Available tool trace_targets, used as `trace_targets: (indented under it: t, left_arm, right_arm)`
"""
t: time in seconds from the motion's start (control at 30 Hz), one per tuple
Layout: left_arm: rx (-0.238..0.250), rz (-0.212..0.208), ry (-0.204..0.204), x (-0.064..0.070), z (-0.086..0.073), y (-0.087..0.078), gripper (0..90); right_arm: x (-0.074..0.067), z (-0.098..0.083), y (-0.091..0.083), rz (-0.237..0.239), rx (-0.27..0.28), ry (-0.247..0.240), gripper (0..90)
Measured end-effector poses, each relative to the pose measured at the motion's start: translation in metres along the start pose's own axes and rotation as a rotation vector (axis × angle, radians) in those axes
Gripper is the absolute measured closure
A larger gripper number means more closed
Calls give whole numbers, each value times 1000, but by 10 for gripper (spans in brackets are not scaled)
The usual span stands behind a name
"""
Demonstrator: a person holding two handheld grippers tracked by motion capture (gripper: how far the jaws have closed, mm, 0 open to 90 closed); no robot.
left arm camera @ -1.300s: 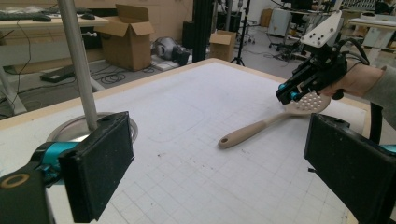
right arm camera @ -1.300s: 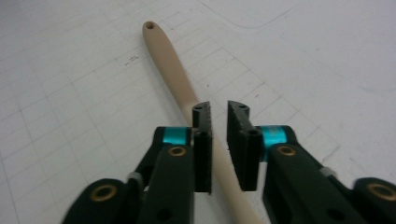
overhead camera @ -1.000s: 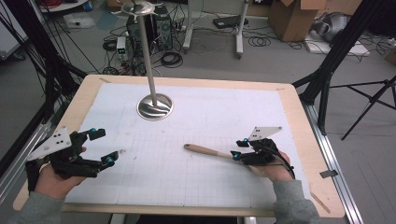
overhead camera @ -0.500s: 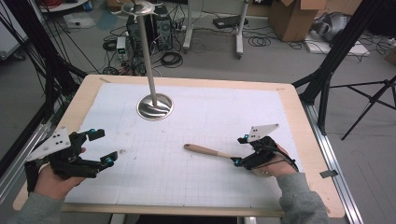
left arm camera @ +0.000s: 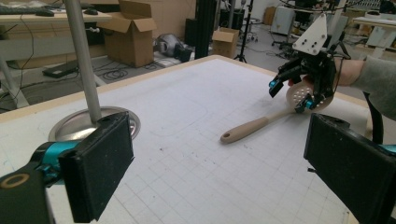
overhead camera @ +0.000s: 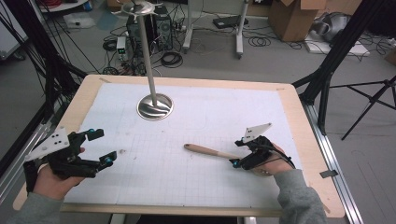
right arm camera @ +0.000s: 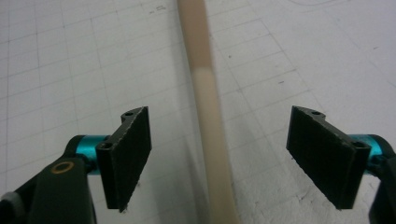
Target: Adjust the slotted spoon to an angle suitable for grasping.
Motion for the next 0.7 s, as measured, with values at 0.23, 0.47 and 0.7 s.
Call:
trace_targets:
  t: [0.23,0.47,0.7]
  left_arm:
    - [-3,-3,0,1,-1,1,85]
    - [-5,-1,1,0,-1,1,85]
    - [-8,-1,2,1,-2,1,85]
  right_arm:
    - [0,0,4,6,-50,-13,234]
    - [3,-3,5,13,-74,-11,264]
    - [4,-4,7,21,-86,-10,274]
Point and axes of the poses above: each handheld gripper's, and its own axes: y roughly forward along the jaws, z roughly out of its top, x roughly to its right, the point moved 6 cm from there along y, roughly forward along the jaws, and after that the axes turned 7 degrees about -x, right-handed, at the moved point
